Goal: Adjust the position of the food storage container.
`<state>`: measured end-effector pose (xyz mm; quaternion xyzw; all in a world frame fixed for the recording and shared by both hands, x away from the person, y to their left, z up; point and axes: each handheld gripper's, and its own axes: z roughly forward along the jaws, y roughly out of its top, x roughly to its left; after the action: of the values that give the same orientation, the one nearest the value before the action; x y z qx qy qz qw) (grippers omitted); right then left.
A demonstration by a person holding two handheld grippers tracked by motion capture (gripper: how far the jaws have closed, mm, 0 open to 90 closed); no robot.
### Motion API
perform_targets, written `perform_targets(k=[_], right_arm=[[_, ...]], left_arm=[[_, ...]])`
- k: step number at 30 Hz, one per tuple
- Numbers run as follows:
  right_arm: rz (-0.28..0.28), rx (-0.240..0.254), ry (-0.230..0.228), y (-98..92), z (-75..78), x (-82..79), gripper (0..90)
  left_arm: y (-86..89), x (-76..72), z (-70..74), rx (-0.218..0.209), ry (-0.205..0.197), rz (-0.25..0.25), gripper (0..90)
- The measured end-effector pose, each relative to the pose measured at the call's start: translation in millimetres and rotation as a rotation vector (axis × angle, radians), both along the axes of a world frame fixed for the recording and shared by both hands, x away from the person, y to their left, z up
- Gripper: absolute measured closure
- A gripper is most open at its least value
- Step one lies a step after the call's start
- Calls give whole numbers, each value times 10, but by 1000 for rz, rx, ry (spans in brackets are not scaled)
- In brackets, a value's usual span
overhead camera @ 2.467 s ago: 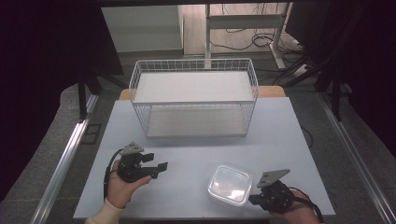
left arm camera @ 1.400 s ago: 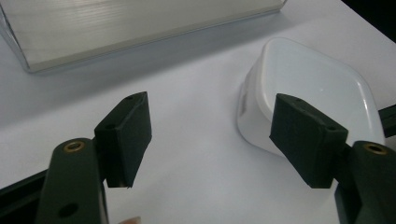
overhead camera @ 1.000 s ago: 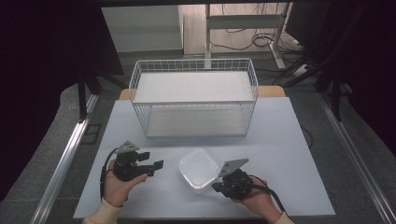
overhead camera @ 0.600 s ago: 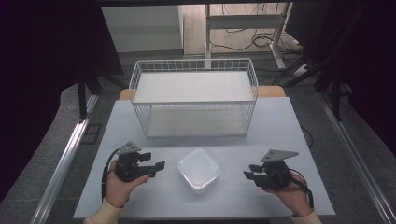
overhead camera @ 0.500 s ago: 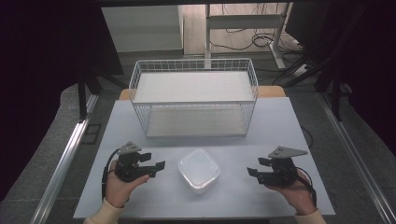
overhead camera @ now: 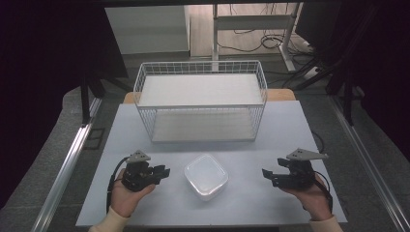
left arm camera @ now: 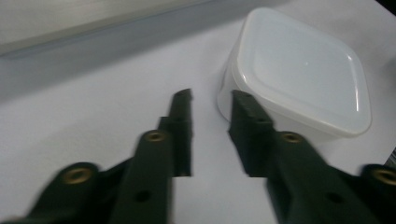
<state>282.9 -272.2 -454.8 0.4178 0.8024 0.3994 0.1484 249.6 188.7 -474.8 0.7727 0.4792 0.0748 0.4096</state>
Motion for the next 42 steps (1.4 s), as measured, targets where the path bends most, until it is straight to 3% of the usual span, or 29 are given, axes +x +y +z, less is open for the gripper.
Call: perform_targets(k=[4, 6, 22, 42], right_arm=[[-5, 3, 4, -26, 12, -1, 247], [-8, 3, 4, -36, 15, 4, 247], [-23, -4, 16, -90, 9, 29, 244], [-33, -4, 7, -126, 42, 29, 244]], left_arm=[[-29, 2, -34, 13, 26, -16, 874], [-50, 14, -56, 21, 37, -23, 894], [-414, 64, -173, 59, 92, -104, 897], [-543, 319, -223, 74, 114, -87, 898]])
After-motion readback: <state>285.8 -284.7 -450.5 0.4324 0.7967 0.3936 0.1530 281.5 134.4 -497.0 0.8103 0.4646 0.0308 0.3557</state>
